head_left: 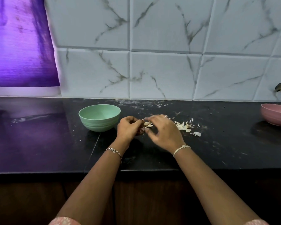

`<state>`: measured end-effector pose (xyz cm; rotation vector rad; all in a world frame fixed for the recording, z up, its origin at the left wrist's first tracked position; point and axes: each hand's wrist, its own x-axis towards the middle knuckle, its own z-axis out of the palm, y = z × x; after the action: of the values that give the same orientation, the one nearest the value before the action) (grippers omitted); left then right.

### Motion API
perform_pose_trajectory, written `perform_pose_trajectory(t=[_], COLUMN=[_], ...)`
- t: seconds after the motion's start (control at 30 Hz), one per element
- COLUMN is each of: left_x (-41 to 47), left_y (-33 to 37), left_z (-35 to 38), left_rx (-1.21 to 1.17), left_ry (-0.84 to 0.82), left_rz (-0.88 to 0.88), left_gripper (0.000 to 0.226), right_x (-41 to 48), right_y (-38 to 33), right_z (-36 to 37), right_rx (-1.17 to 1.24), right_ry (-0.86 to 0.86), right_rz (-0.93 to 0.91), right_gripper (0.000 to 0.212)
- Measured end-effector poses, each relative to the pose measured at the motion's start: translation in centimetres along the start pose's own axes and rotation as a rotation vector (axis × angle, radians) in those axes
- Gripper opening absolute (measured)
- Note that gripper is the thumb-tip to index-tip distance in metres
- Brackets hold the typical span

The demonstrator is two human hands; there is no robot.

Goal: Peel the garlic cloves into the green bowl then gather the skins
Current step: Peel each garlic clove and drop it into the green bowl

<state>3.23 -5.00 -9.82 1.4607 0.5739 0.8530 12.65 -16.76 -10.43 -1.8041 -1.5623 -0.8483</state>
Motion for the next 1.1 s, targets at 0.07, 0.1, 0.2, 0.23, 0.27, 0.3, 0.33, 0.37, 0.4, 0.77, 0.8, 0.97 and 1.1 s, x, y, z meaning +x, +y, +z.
perform_pose_trajectory(t=[0.07, 0.1, 0.2, 0.23, 0.27, 0.3, 0.33, 0.37, 0.4, 0.77, 0.8, 0.97, 1.1], left_x=[-0.1, -0.1, 0.0, 0.0, 0.1, 0.1, 0.2, 0.3, 0.3, 0.7, 0.8, 1.1, 1.1], left_y=[0.1, 0.2, 0.1, 0.0, -0.1, -0.3, -0.4, -0.5, -0.5, -0.4, -0.5, -0.6, -0.7], left_z=[-0.1, -0.1, 0.0, 0.0, 0.0, 0.1, 0.2, 0.2, 0.1, -0.5, -0.5, -0.5, -0.4], left_rx=[-0.01, -0.006, 0.042, 0.051, 0.054, 0.051, 0.053, 0.062, 0.076, 0.375, 0.363, 0.298, 0.31], left_ry=[0.015, 0.016, 0.022, 0.012, -0.005, -0.03, -0.058, -0.079, -0.091, 0.075, 0.081, 0.136, 0.154], left_rz=[-0.006, -0.008, -0.013, -0.018, -0.025, -0.033, -0.04, -0.043, -0.041, 0.074, 0.068, 0.059, 0.08], left_gripper=[0.018, 0.019, 0.023, 0.024, 0.025, 0.026, 0.026, 0.025, 0.027, 0.034, 0.035, 0.044, 0.051], right_x=[0.0, 0.1, 0.1, 0.1, 0.1, 0.2, 0.4, 0.7, 1.0, 6.3, 7.3, 8.6, 4.9], right_y=[0.0, 0.2, 0.3, 0.3, 0.2, 0.2, 0.3, 0.4, 0.6, 2.6, 2.6, 2.2, 1.6], right_z=[0.7, 1.0, 1.2, 1.1, 1.0, 0.8, 0.7, 0.5, 0.3, -5.4, -6.2, -6.2, -2.3], right_rx=[-0.1, -0.129, -0.162, -0.142, -0.099, -0.028, 0.063, 0.166, 0.269, 0.847, 0.86, 0.642, 0.127], right_ry=[-0.011, -0.005, -0.009, -0.024, -0.037, -0.048, -0.062, -0.093, -0.141, -0.532, -0.481, -0.442, -0.866], right_rz=[-0.08, -0.082, -0.041, -0.02, 0.011, 0.062, 0.141, 0.241, 0.347, 0.848, 0.863, 0.766, 0.633], right_gripper=[0.029, 0.027, 0.017, 0.014, 0.011, 0.009, 0.007, 0.007, 0.011, 0.006, 0.004, 0.014, 0.018])
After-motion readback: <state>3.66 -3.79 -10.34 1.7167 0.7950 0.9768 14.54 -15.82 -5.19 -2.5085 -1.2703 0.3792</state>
